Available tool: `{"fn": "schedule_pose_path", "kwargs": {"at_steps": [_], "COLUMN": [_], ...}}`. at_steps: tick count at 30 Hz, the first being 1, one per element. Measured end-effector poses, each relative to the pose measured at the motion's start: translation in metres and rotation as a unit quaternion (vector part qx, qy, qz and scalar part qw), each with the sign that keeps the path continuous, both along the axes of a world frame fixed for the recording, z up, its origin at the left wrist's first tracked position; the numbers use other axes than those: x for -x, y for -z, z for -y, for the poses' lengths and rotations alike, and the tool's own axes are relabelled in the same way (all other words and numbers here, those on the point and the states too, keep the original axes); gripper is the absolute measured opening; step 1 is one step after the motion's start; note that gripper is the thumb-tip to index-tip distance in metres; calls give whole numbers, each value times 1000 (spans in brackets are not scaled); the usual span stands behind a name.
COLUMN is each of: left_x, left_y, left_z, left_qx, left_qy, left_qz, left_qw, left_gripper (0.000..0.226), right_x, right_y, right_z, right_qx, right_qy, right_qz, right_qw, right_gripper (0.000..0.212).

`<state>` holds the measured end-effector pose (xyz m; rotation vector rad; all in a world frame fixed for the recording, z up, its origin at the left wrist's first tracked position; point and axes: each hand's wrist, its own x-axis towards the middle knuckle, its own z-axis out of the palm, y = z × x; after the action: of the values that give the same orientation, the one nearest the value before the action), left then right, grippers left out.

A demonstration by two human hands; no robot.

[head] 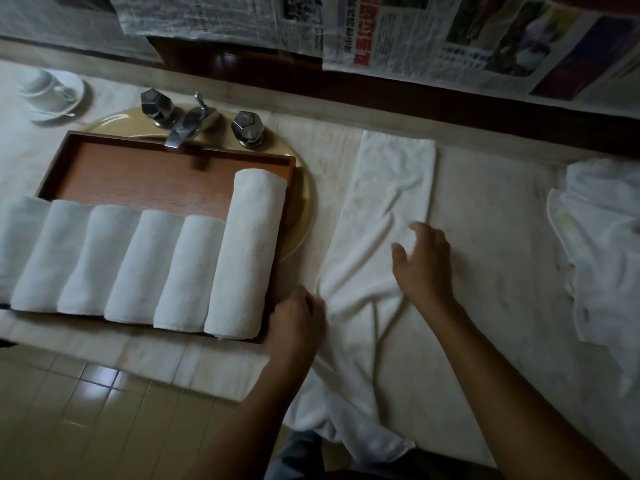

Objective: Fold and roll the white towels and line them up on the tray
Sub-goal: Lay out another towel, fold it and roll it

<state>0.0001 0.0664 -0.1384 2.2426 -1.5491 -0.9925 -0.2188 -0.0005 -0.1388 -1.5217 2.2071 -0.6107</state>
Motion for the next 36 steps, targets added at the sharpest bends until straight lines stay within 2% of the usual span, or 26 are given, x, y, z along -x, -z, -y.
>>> {"fn": "schedule_pose_path", "kwargs": {"at_steps": [3, 5, 8, 11, 14, 18, 20, 25, 28, 32, 36], "left_x": [-3, -6, -6, -3, -2, -1, 0, 1, -6, -12, -4], "left_y": [-4, -6, -8, -5, -3, -1, -1, -1, -6, -18, -22], "left_z": [2, 5, 10, 14, 16, 14, 12, 8, -2, -31, -68], "left_qx": [-4, -13, -33, -41, -46, -46, -45, -57, -76, -107, -175], "left_qy": [-6, -8, 12, 39, 46, 40, 37, 41, 25, 30, 92], "left_qz": [-33, -56, -65, -71, -80, -109, -118, -128, -167, -139, -140], "left_qw": [999, 998, 997, 996, 995, 992, 991, 989, 983, 984, 970], "left_gripper": [18, 15, 13, 13, 13, 13, 16, 17, 25, 33, 39], "right_x": [2, -5, -22, -32, -36, -38, -42, -40, -25, -12, -11], "right_y": [-16, -25, -33, -22, -22, -39, -41, -28, -24, -22, -23], "right_z": [-43, -69, -102, -117, -123, -149, -163, -175, -166, -152, -147], "right_qx": [-152, -275, -346, -319, -274, -120, -91, -165, -170, -273, -269], "right_qy": [35, -15, -74, -64, -18, 31, 43, 107, 152, 63, 38], "right_qz": [8, 1, 31, 13, 43, 34, 50, 106, 102, 65, 68], "right_qw": [988, 961, 935, 946, 961, 992, 994, 975, 968, 958, 960], "right_gripper": [41, 46, 56, 44, 33, 25, 21, 59, 55, 38, 36]}}
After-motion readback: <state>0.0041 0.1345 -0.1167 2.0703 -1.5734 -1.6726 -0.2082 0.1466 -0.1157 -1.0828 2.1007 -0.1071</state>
